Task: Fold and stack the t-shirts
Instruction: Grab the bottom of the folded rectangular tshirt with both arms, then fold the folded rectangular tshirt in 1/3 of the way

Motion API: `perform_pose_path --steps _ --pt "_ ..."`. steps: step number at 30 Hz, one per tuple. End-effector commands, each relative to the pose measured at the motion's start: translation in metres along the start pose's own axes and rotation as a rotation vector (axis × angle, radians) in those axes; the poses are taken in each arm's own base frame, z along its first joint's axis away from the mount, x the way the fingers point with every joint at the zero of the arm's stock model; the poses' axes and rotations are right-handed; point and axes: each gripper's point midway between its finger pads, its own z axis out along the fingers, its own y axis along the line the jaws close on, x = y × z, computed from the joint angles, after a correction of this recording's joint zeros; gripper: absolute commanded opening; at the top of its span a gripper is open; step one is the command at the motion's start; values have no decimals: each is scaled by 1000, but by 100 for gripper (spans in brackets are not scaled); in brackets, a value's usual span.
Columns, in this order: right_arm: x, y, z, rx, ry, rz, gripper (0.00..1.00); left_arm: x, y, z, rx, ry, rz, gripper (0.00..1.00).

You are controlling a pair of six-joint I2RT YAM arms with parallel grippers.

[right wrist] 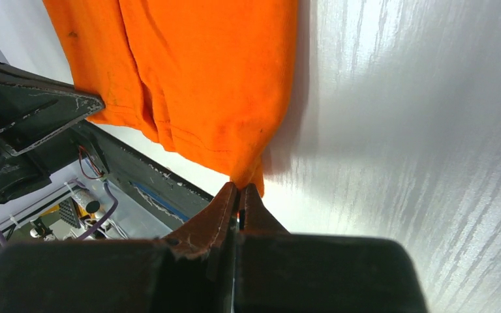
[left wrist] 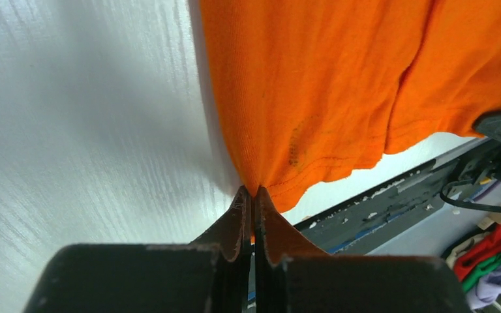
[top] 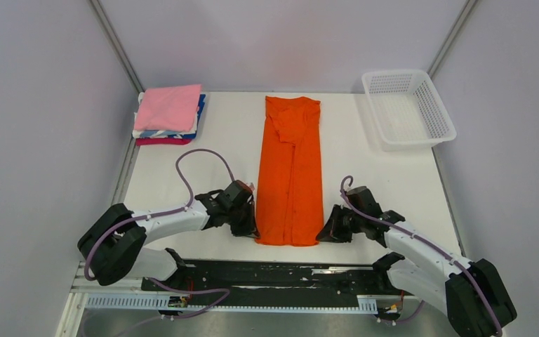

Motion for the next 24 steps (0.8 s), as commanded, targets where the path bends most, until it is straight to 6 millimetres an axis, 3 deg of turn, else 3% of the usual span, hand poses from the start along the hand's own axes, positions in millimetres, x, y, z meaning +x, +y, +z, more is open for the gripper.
perform_pose_path --steps 1,10,18,24 --pt "-10 21 -7 -58 -31 -54 0 -8 -31 -15 112 -21 49 0" --pt "-47 42 -13 -40 -123 -94 0 -45 -57 -20 123 -92 102 0" --pt "-101 57 -14 -11 -206 -82 0 -122 -66 -19 114 -187 15 0" --pt "-150 64 -19 -17 -252 -42 0 -170 -59 -10 115 -217 -70 0"
